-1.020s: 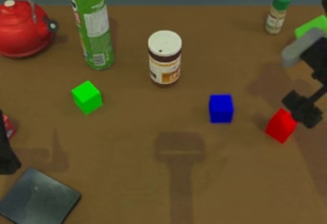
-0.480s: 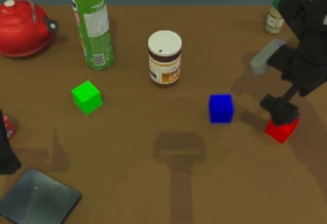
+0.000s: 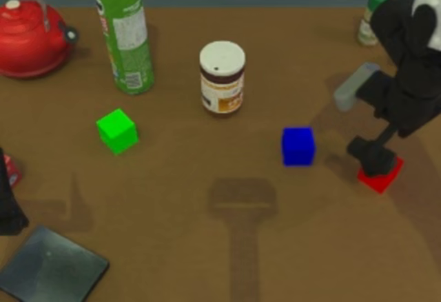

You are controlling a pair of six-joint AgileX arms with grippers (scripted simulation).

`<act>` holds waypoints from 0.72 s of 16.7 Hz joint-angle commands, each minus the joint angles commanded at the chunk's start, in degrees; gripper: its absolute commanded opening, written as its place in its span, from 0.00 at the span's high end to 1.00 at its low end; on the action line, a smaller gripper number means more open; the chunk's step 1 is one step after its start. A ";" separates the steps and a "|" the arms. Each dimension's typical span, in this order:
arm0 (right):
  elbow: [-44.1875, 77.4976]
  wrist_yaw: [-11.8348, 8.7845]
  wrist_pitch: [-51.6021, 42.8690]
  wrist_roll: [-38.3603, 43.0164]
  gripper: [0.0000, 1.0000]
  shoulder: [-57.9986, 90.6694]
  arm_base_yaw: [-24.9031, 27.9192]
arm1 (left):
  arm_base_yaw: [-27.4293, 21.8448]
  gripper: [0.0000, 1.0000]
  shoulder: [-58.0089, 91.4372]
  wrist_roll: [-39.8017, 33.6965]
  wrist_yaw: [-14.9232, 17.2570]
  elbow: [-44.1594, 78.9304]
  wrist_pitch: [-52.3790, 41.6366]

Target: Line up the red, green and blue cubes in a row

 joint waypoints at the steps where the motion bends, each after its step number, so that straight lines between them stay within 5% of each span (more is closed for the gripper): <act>1: -1.14 0.01 2.50 0.04 0.00 1.14 0.03 | 0.00 0.00 0.00 0.00 0.00 0.00 0.00; 10: -6.58 0.05 13.37 0.24 0.00 6.62 0.14 | 0.00 0.00 0.00 0.00 0.00 0.00 0.00; 12: -6.58 0.05 13.37 0.24 0.15 6.62 0.14 | 0.00 0.00 0.00 0.00 0.00 0.00 0.00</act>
